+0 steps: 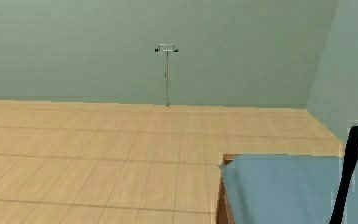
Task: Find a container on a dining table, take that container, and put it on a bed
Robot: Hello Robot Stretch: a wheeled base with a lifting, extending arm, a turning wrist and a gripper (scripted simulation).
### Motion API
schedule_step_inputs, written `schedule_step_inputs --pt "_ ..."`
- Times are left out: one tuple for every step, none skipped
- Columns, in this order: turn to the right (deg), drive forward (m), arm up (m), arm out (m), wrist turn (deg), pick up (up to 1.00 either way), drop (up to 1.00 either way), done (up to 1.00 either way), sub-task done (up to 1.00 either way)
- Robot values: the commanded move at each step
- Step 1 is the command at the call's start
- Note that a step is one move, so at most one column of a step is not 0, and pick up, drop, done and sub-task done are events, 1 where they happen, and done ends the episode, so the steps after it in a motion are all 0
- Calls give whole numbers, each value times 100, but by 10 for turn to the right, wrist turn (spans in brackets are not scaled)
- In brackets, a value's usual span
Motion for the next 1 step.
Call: schedule_step_inputs --pt "0 0 0 0 0 0 0 100 0"
